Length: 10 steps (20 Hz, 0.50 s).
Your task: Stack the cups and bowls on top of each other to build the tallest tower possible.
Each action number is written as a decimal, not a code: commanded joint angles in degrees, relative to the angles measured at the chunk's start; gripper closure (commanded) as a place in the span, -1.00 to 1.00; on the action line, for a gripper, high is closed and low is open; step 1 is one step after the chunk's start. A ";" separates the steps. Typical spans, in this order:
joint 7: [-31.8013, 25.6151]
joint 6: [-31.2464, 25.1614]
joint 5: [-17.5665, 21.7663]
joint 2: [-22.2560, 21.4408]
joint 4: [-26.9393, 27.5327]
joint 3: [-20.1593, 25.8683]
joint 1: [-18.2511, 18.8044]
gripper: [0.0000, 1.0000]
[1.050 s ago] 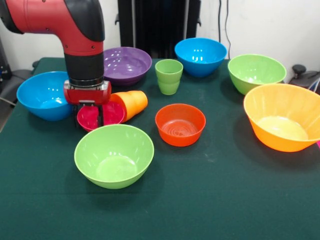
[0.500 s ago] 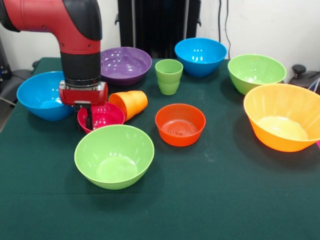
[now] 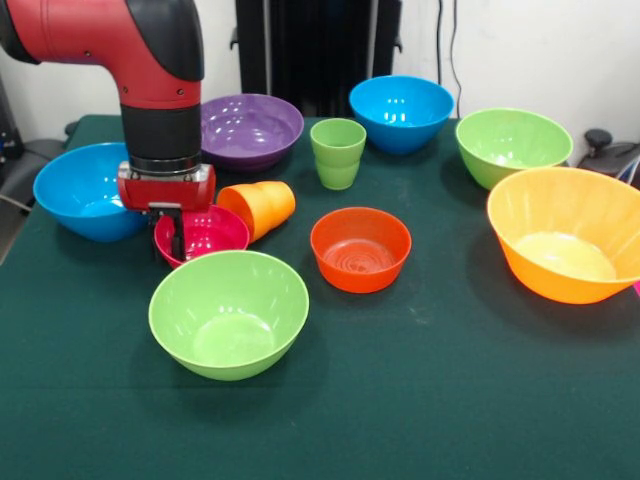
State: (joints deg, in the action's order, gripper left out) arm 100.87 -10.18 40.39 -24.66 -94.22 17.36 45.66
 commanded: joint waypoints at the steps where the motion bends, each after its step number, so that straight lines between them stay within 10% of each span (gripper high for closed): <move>1: 2.22 -0.12 1.48 5.57 5.28 -0.73 -0.82 1.00; 10: 2.17 -0.28 1.51 5.74 5.04 -0.85 -0.65 1.00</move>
State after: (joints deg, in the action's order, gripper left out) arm 100.87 -10.18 40.39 -24.66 -94.22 17.36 45.66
